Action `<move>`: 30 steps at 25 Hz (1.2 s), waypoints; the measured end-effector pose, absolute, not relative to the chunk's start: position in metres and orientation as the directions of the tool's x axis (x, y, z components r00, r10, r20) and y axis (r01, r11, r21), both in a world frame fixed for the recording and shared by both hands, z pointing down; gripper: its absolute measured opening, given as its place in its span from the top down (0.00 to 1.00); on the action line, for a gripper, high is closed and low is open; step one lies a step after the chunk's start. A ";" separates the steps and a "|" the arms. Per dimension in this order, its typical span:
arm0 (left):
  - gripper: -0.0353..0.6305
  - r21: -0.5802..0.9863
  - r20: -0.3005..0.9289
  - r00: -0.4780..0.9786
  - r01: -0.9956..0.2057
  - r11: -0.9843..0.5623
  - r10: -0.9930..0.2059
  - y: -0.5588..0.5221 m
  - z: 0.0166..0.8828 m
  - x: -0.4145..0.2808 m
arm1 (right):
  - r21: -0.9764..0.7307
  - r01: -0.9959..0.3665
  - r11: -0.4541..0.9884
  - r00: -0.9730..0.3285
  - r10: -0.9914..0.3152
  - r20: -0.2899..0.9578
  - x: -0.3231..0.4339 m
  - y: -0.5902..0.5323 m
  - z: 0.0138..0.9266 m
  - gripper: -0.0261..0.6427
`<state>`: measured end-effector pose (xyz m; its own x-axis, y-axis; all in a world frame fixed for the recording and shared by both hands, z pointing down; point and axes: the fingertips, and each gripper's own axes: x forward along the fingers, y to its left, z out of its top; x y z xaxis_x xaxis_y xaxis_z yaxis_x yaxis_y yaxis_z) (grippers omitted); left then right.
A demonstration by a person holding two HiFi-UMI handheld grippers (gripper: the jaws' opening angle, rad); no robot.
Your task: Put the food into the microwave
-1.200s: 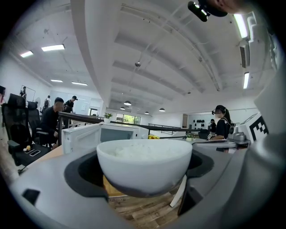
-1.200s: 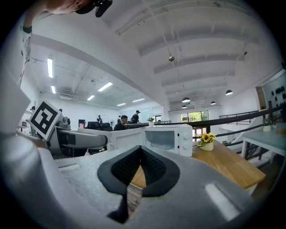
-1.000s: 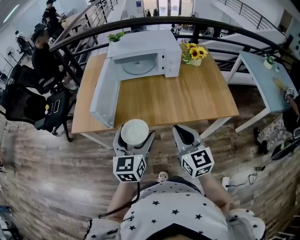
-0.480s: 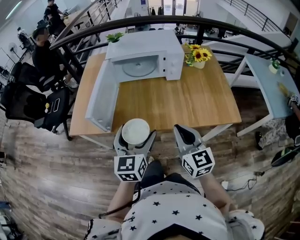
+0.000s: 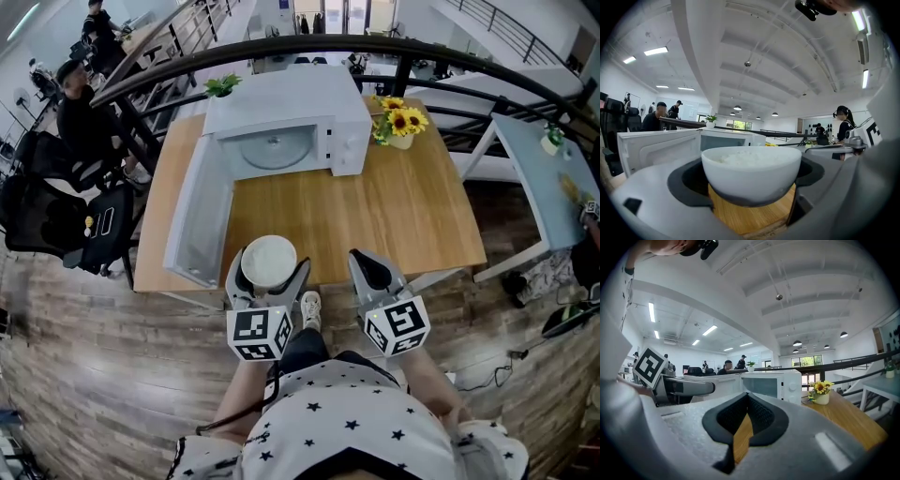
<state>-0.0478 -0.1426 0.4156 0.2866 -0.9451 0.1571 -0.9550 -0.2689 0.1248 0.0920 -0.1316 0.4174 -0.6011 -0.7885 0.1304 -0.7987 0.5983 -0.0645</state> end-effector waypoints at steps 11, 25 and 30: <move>0.16 0.126 0.164 0.289 -0.954 -0.271 -0.943 -0.245 0.415 -0.063 | -0.045 -0.795 0.605 -0.604 -0.784 0.143 0.073 -0.226 0.410 0.95; 0.16 0.114 0.212 0.299 -0.953 -0.281 -0.930 -0.357 0.435 -0.079 | -0.056 -0.795 0.604 -0.603 -0.777 0.182 0.054 -0.331 0.422 0.95; 0.16 0.111 0.226 0.301 -0.953 -0.282 -0.927 -0.386 0.444 -0.082 | -0.060 -0.793 0.607 -0.605 -0.771 0.199 0.049 -0.353 0.428 0.95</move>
<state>-0.0820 -0.3856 0.4436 0.3007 -0.9267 0.2255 -0.9529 -0.2823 0.1109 0.0491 -0.3534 0.4276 -0.6048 -0.7710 0.1994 -0.7928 0.6065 -0.0596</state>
